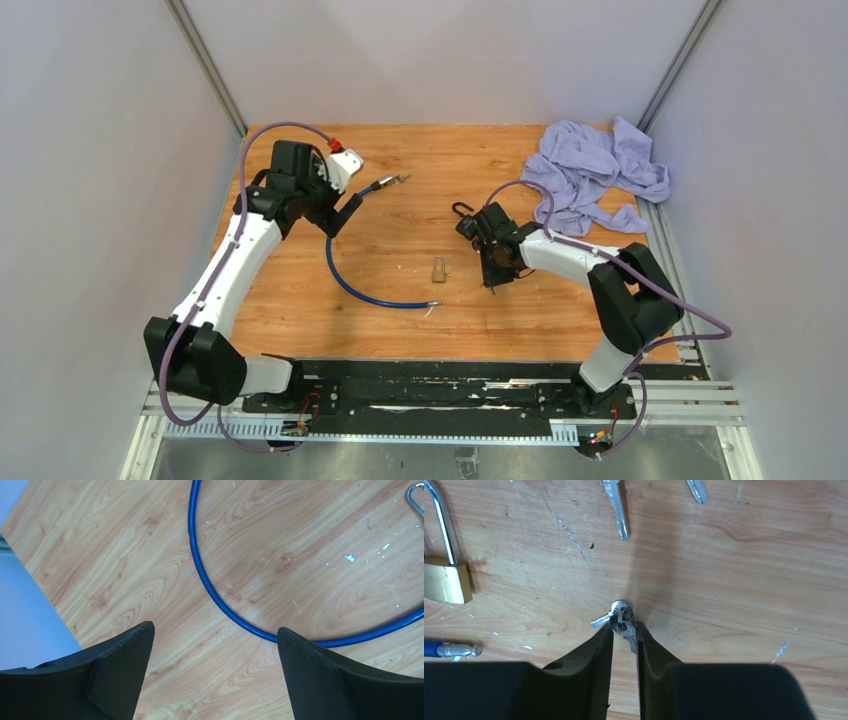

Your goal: Unlock with the key

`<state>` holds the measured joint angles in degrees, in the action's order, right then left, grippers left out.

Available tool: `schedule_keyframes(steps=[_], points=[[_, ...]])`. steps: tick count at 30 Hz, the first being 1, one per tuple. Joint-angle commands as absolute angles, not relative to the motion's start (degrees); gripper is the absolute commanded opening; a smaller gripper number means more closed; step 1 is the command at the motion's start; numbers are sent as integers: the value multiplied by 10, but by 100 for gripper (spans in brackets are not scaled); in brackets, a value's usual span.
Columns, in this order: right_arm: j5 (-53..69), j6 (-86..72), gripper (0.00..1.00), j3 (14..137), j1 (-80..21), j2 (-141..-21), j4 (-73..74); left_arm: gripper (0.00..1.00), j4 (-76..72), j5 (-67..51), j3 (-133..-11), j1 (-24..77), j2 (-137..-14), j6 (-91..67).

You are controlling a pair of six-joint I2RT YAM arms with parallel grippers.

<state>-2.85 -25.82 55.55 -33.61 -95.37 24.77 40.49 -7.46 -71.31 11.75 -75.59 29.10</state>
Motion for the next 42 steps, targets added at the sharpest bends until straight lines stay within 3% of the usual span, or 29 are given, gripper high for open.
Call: schedule_keyframes(steps=[1,8,32,36,42], points=[[-10,-261,19,535,-329,-965,245,94,398,-95,-720,117,-745,279],[13,-273,1,521,-330,-950,240,88,437,-134,-723,117,-739,277],[127,-330,1,547,-329,-852,255,78,485,-290,-689,137,-721,262],[75,-320,23,543,-330,-850,290,79,485,-297,-689,150,-719,260],[54,-336,31,518,-336,-868,271,78,485,-295,-691,151,-727,257]])
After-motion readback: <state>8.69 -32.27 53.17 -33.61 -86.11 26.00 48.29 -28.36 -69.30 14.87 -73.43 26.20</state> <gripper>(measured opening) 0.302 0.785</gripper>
